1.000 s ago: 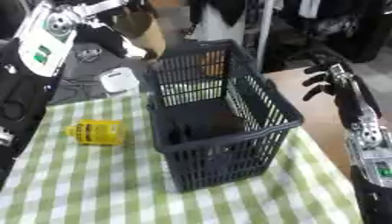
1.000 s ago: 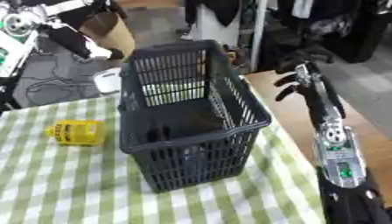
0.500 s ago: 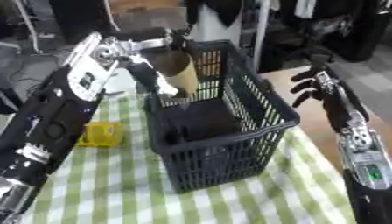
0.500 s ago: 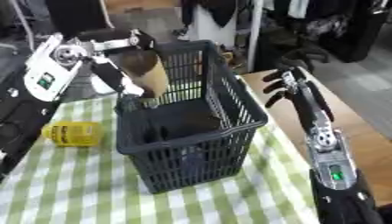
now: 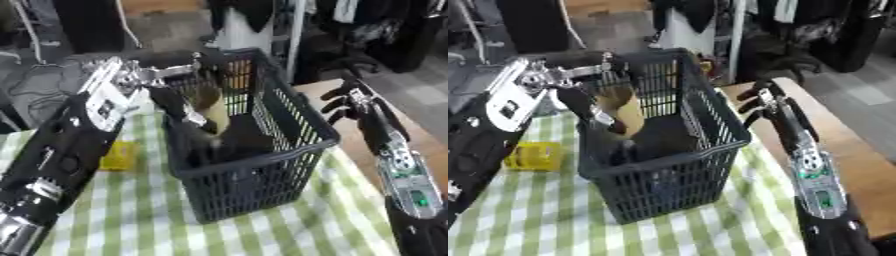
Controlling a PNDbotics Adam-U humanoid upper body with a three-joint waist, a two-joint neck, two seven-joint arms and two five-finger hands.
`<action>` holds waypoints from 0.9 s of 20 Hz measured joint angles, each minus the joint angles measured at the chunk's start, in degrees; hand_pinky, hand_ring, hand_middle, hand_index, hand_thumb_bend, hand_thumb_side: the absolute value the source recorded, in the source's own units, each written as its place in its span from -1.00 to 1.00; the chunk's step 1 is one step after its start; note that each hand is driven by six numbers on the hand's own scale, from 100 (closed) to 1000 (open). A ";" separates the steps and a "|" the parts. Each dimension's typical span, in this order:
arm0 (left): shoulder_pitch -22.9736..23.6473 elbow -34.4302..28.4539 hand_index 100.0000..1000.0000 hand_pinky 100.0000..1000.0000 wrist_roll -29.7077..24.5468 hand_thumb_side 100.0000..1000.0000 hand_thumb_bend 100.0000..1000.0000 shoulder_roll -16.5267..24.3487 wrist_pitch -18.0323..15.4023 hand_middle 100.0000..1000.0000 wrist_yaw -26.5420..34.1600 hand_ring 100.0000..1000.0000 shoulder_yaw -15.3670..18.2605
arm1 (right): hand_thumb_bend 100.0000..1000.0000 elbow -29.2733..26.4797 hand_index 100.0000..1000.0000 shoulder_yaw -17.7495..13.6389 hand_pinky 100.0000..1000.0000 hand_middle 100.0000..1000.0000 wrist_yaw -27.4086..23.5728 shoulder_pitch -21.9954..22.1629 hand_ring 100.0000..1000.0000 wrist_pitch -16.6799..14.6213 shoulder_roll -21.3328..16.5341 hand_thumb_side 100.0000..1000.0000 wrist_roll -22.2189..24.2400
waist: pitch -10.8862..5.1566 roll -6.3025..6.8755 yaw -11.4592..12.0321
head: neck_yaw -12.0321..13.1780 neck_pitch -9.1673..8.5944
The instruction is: Pick up objects on the table and place them in the box.
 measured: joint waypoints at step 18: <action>27.60 -24.25 0.66 0.38 22.54 -0.12 0.15 18.07 21.36 0.34 14.71 0.40 18.34 | -1.00 0.52 0.38 -2.13 -0.27 0.14 0.01 -0.02 0.07 0.20 -1.62 0.28 -1.63 | 0.05 -0.03 5.11 | -1.19 1.84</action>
